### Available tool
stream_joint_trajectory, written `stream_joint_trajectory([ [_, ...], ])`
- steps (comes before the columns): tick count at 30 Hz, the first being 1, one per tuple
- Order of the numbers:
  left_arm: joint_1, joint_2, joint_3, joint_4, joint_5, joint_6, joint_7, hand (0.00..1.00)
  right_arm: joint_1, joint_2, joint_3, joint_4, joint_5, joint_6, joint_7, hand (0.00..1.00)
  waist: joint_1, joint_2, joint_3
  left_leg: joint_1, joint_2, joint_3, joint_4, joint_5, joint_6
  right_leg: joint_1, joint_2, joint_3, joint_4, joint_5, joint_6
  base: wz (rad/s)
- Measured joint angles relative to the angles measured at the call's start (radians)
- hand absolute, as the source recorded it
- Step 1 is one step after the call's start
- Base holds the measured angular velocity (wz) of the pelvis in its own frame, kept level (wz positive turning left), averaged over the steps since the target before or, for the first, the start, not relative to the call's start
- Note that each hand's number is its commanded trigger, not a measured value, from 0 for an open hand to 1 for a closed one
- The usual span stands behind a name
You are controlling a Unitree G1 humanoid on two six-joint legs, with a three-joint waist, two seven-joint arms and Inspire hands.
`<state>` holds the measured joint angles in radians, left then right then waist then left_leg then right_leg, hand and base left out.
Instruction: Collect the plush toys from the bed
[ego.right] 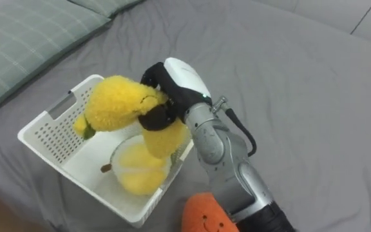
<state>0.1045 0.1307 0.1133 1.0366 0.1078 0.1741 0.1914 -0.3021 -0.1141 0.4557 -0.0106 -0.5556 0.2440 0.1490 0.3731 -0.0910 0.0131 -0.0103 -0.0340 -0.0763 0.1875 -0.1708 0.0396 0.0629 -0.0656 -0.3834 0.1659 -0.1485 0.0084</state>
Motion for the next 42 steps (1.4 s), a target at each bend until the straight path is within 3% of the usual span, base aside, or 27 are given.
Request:
stream_joint_trajectory([
  [6, -0.003, -0.003, -0.017, -0.015, 0.001, 0.009, 0.016, 0.00, 0.000, 0.001, 0.015, 0.039, 0.006, 0.021, 0.000, 0.00, 0.043, -0.011, -0.0015, -0.011, -0.002, -0.009, 0.000, 0.003, -0.001, -0.008, -0.001, -0.004, 0.001, 0.000, 0.000, 0.04],
  [15, -0.006, 0.000, -0.016, -0.001, 0.005, 0.024, 0.023, 0.00, 0.000, 0.004, 0.035, 0.067, 0.006, 0.028, 0.000, 0.00, 0.049, -0.025, 0.0091, -0.015, -0.003, -0.012, 0.001, 0.004, -0.001, -0.011, -0.001, -0.003, 0.001, 0.000, 0.000, 0.01],
  [30, -0.008, 0.001, 0.002, 0.028, 0.005, 0.037, 0.039, 0.00, 0.000, 0.003, 0.031, 0.066, 0.005, 0.027, -0.007, 0.00, 0.042, -0.025, 0.0088, -0.016, -0.003, -0.011, 0.004, 0.004, -0.001, -0.013, -0.001, -0.007, 0.000, 0.000, 0.000, 0.00],
  [42, -0.022, 0.000, 0.002, 0.014, 0.004, 0.037, 0.039, 0.00, 0.000, -0.003, 0.028, 0.063, 0.005, 0.027, -0.007, 0.00, 0.037, -0.024, -0.0001, -0.013, -0.003, -0.008, 0.004, 0.005, -0.001, -0.013, -0.002, -0.006, 0.000, 0.000, 0.000, 0.00],
])
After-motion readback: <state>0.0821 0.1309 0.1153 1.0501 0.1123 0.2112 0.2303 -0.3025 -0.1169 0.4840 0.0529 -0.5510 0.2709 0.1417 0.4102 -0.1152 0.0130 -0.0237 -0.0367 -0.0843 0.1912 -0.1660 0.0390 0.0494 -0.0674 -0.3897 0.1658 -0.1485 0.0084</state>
